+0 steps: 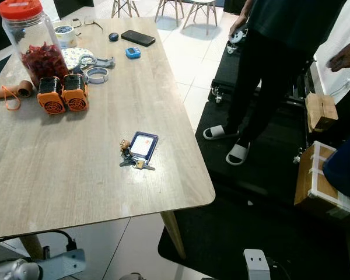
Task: Hang keys on a hook
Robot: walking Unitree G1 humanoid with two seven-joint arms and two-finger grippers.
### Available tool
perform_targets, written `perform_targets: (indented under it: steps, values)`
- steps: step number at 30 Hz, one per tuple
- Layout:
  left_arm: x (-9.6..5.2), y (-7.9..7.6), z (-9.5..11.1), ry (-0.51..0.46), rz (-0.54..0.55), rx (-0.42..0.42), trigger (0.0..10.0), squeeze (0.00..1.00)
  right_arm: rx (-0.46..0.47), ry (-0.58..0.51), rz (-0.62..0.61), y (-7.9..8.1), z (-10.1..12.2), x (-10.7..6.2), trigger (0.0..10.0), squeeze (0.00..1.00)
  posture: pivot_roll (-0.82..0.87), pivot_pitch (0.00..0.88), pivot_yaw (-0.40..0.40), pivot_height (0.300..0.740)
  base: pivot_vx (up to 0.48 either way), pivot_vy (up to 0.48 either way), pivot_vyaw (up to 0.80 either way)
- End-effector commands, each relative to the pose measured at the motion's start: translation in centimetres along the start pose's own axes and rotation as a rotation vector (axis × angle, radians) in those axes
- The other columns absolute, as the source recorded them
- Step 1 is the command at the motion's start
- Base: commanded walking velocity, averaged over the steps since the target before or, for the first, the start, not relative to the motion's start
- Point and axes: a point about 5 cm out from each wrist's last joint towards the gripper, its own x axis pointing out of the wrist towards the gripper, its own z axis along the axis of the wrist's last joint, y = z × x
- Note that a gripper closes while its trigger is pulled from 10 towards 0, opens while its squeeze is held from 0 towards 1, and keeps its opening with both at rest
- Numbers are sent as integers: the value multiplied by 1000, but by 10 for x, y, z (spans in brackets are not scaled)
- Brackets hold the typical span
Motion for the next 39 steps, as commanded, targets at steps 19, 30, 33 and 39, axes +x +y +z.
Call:
perform_targets:
  steps: [19,30,33,39]
  values:
    - [-3,-6,14,-432,197,-516,10000,0,19,15,1,-4,-2,-1,10000,0,43,81,-10,740,0,0,0]
    - [-16,-28,-9,-423,73,-397,10000,0,26,20,3,-3,-5,-1,10000,0,43,83,-6,740,0,0,0]
    - [-24,-23,-19,-411,92,-394,10000,0,26,22,3,-3,-6,-1,10000,0,47,84,-9,740,0,0,0]
    - [-32,-18,-32,-383,121,-409,10000,0,25,24,4,-3,-7,-1,10000,0,50,85,-8,740,0,0,0]
